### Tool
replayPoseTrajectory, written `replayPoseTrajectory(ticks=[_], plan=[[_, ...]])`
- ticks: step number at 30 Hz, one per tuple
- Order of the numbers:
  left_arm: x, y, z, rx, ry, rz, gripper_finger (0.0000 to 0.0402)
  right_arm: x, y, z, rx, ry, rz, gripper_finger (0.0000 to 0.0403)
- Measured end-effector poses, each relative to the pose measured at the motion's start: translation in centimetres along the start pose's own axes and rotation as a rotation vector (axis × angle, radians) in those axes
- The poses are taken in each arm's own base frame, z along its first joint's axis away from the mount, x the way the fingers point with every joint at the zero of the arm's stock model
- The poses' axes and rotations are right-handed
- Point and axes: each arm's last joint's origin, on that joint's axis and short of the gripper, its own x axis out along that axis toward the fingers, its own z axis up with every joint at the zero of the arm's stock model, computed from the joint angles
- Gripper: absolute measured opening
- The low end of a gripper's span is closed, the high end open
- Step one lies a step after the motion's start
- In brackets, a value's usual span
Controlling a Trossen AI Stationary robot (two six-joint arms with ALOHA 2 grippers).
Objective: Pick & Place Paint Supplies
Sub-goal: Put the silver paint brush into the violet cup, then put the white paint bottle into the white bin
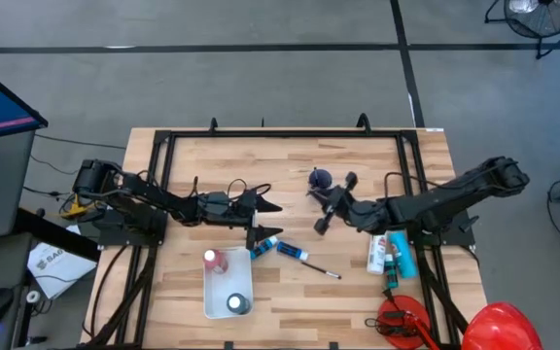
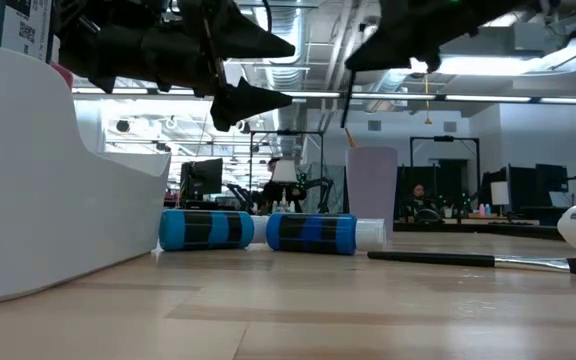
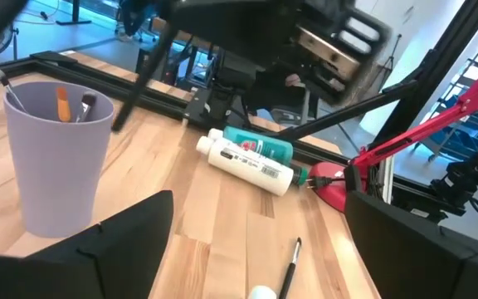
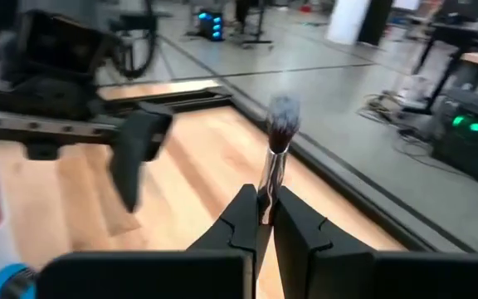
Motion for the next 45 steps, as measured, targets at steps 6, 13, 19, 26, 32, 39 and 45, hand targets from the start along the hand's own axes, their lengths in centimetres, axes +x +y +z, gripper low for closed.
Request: replayPoseTrajectory(ticks=[6,13,19,26,32,39,45], plan=[[0.0,0.0,0.0,0.002,0.002,-0.003,0.0350,-2.1,-3.1,-1.3,0.067,-0.030,-0.091,0.0011],[0.0,0.5,0.2,0.004,-0.005,0.014,0.0350,-1.6,-4.6,-3.3,0.052,-0.016,-0.114,0.0011],[0.0,0.6,0.2,0.001,-0.009,0.021,0.0350,0.1,-4.6,-4.8,0.027,0.051,-0.136,0.0011],[0.0,0.6,0.2,0.001,-0.009,0.020,0.0351,2.1,-5.4,-6.2,0.032,0.122,-0.171,0.0011],[0.0,0.5,0.2,0.002,-0.002,0.016,0.0351,2.8,-5.9,-6.6,0.057,0.140,-0.190,0.0069],[0.0,0.5,0.1,0.002,0.001,0.017,0.0351,2.5,-5.8,-6.2,0.062,0.125,-0.179,0.0137],[0.0,0.5,0.1,0.002,0.004,0.018,0.0351,2.5,-5.8,-6.2,0.061,0.123,-0.178,0.0167]])
